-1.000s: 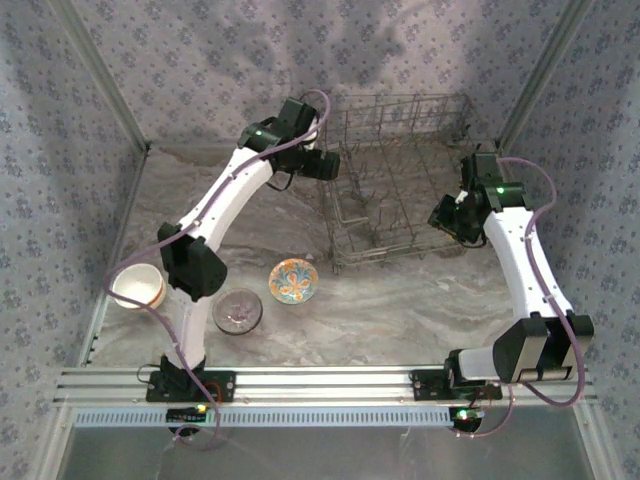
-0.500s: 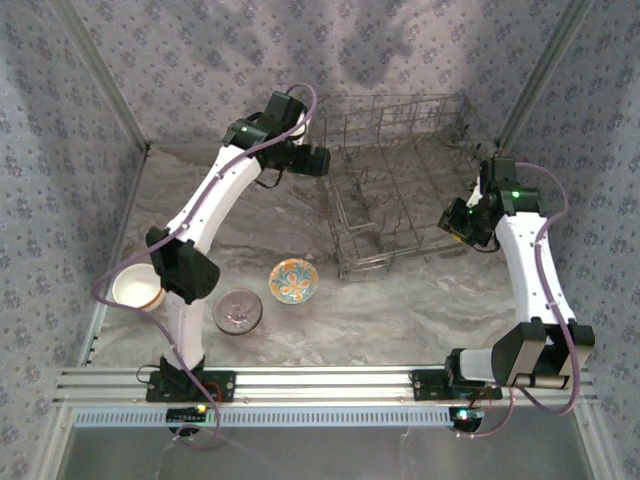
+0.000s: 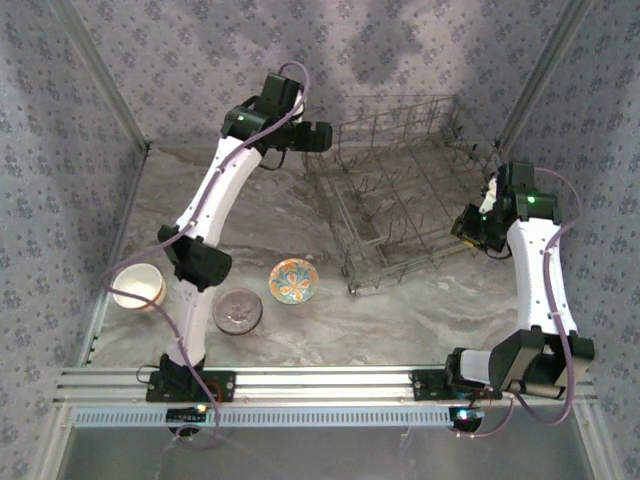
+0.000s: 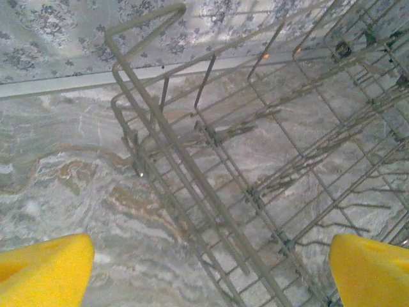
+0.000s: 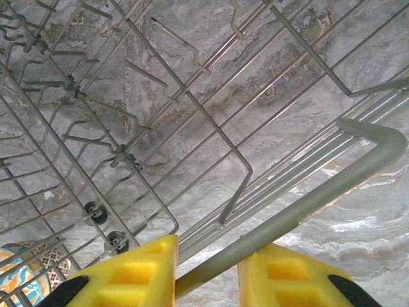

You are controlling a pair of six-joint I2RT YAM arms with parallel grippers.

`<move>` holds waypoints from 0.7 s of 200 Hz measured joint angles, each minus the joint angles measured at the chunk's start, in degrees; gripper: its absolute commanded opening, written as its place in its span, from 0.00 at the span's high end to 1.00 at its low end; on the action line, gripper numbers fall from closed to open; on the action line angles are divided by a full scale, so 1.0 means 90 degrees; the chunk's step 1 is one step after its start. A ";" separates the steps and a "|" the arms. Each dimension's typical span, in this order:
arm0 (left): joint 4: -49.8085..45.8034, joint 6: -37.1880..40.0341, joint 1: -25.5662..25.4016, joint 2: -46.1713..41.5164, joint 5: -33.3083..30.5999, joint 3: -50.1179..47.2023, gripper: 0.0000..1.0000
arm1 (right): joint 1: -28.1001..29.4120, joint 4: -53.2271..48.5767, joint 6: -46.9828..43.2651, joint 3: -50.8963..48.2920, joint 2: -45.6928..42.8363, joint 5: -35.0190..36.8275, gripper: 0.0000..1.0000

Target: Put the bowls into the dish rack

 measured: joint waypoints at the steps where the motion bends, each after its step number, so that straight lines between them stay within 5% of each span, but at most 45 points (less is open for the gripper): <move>1: 0.0015 -0.0007 0.0017 0.0024 0.0029 0.0012 0.08 | 0.0000 0.0002 0.0000 0.0000 0.0000 0.0000 0.67; 67: 0.0517 -0.0177 0.0452 0.0731 0.1253 0.0051 0.14 | 0.0010 0.0066 -0.0291 -0.0039 -0.0036 0.0015 0.61; 140: 0.0959 -0.0345 0.0398 0.0736 0.2164 0.0027 0.33 | 0.0015 0.0143 -0.0328 -0.0112 -0.0083 0.0015 0.60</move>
